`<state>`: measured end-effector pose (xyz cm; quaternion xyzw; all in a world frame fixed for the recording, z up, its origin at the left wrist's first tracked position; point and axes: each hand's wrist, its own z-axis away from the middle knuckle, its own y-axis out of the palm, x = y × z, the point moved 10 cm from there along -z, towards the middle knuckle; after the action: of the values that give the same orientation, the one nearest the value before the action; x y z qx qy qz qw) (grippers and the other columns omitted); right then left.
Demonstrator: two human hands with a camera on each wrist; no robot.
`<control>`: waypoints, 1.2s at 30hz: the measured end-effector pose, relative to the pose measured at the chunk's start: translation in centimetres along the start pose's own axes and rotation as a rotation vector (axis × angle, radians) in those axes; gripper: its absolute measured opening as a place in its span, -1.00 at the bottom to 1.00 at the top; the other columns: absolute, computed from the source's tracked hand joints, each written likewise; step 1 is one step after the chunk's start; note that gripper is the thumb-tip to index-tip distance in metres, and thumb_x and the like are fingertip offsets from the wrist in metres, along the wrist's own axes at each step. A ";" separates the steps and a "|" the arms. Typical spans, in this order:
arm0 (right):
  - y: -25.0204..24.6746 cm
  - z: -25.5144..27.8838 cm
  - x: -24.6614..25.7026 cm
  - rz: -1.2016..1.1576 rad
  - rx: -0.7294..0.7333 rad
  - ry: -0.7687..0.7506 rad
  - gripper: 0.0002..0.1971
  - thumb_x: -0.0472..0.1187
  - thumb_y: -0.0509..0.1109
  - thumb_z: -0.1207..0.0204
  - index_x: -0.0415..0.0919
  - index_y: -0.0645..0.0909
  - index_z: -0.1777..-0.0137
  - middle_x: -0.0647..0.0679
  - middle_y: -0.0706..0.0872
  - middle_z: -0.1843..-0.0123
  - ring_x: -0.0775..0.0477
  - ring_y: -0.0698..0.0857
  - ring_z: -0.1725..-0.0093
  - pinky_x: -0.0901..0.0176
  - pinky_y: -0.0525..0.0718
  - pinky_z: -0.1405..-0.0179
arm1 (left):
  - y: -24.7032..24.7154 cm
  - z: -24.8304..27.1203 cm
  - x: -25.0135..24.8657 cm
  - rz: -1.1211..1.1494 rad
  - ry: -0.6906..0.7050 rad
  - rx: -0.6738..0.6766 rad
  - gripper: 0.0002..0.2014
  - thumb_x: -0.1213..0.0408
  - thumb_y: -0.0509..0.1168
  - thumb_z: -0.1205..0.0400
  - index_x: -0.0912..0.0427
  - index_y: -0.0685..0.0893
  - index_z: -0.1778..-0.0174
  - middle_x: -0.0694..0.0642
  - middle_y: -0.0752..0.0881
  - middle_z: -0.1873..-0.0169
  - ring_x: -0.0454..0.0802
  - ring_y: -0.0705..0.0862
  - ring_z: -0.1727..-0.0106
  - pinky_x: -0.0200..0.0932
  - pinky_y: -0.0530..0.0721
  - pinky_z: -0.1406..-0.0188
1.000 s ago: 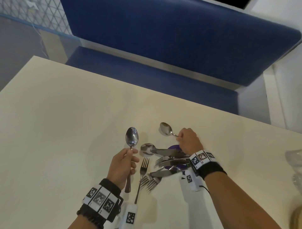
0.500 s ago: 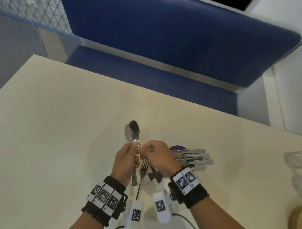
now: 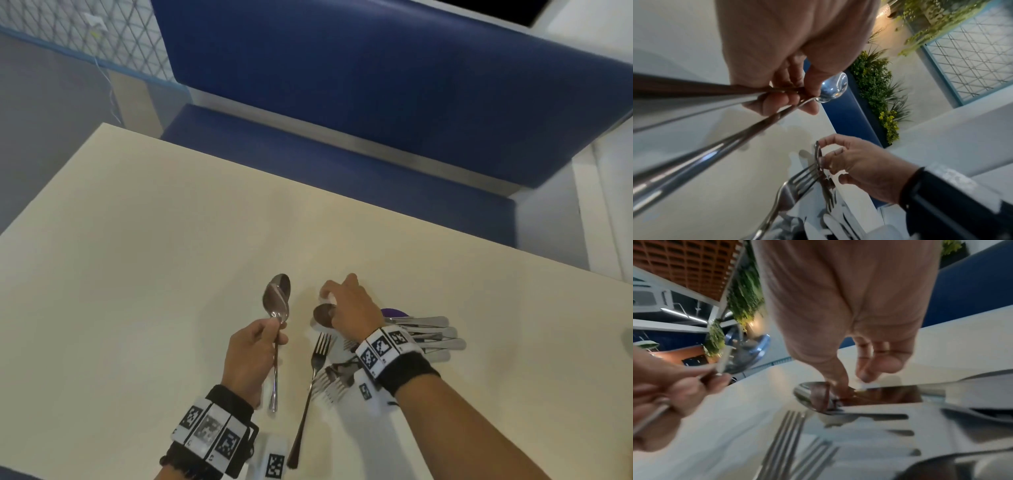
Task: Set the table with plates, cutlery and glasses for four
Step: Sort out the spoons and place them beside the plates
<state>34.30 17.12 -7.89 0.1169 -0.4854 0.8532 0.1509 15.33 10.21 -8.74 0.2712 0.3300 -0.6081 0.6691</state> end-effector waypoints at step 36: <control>1.2 7.4 -2.3 -1.204 -0.145 0.355 -0.89 -0.24 0.47 -0.57 -0.25 0.65 -0.02 -0.10 0.73 0.37 0.03 0.63 0.52 0.24 0.62 0.52 | 6.9 4.0 0.1 -0.029 -0.035 0.338 -0.59 0.19 0.09 -0.84 0.47 0.68 0.06 0.18 0.52 0.41 -0.07 0.32 0.54 -0.23 0.29 0.56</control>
<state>36.37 9.80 -5.94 0.2155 -0.3585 0.5902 0.6904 22.59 7.87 -6.48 0.3643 0.2151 -0.6694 0.6107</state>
